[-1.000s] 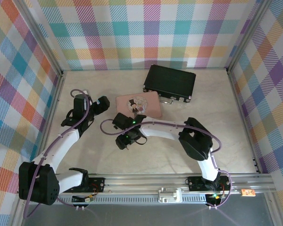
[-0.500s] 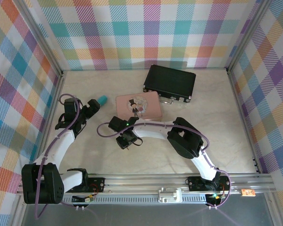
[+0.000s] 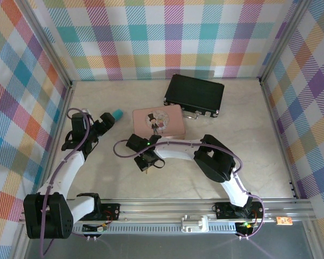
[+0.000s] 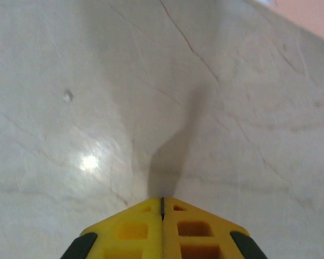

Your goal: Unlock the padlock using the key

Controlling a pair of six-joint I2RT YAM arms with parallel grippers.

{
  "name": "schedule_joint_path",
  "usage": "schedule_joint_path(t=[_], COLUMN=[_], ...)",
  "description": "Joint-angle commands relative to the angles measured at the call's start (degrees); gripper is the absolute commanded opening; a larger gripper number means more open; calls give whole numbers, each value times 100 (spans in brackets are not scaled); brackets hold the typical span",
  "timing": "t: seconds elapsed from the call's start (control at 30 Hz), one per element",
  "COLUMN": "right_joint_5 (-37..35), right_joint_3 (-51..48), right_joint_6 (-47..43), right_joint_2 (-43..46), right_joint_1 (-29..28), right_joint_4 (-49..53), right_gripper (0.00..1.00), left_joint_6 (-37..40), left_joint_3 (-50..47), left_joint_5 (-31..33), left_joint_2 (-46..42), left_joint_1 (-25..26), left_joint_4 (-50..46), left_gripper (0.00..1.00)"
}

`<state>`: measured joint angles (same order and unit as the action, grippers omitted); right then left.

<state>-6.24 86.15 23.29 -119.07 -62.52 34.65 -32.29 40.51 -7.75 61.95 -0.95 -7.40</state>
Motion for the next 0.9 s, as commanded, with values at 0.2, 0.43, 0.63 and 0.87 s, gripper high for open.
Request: schedule_joint_path(t=[0.2,0.43,0.63,0.87], right_joint_5=[1185,1412,1172,572], right_joint_3=[-1204,-1234,-1476,-1425], right_joint_6=[273,-41,101,737], right_joint_2=[2291,2990,2691,1926], right_joint_1=[1145,1668,1206,309], right_joint_4=[-1096,-1009,-558,-171], right_gripper=[0,0,16,49], left_joint_6=[-1286,-2188,-1965,-1668], left_joint_3=[-34,196,330,297], left_joint_5=[-816,-569,-212,76], left_joint_2=[-429,-207,48,-11], left_joint_1=[569,1554,1668,1348], left_joint_4=[746,1478,1228,735], left_gripper=[100,99,100,100])
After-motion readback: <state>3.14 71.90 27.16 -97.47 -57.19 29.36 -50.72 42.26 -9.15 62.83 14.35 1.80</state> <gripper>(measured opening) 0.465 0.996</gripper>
